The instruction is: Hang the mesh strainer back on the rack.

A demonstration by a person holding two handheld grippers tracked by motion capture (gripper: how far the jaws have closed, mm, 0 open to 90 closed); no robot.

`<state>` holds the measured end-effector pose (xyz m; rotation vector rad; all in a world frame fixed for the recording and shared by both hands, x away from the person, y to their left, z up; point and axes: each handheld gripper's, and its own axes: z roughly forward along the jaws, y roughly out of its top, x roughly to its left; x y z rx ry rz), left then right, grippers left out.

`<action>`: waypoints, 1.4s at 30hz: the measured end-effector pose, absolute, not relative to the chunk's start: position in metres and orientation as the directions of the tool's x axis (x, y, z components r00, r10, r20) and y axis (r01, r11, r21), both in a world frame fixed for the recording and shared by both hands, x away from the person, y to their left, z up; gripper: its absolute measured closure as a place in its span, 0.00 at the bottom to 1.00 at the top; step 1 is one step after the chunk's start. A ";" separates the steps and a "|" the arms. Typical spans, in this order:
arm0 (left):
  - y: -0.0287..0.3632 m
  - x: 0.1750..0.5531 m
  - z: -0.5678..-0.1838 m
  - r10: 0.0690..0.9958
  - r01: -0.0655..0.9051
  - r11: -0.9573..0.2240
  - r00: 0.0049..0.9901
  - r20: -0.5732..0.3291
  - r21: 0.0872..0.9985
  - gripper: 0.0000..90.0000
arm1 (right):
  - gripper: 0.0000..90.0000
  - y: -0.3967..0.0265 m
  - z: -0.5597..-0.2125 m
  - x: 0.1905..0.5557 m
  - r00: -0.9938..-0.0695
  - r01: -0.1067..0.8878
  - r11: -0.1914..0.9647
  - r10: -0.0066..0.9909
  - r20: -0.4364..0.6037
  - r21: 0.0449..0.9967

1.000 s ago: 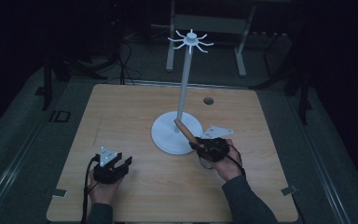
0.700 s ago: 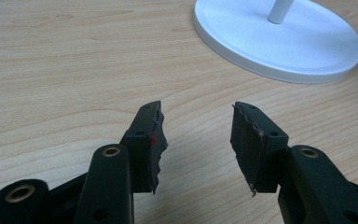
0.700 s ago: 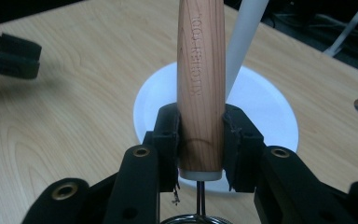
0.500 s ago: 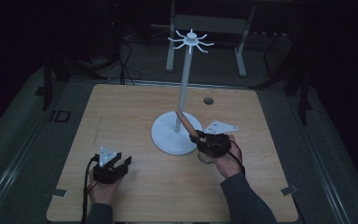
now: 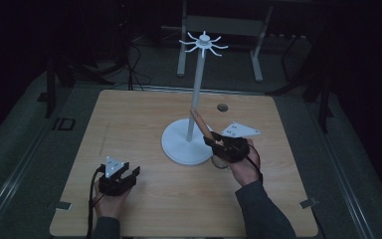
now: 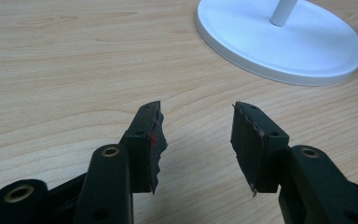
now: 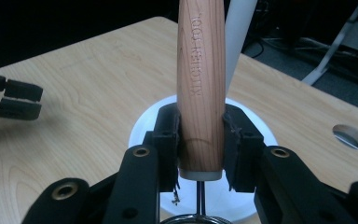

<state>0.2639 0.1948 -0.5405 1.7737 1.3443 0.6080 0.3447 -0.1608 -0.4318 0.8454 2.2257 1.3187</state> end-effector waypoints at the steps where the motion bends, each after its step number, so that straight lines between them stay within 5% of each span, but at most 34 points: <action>1: 0.195 0.264 -0.540 0.944 0.553 -0.104 0.317 -0.093 0.826 0.59 | 0.77 -0.161 -0.430 0.345 -0.728 0.286 0.363 0.685 -0.045 0.887; 42: 0.195 0.264 -0.541 0.945 0.555 -0.103 0.315 -0.093 0.825 0.59 | 0.77 -0.179 -0.395 0.356 -0.662 0.266 0.189 0.749 0.036 0.945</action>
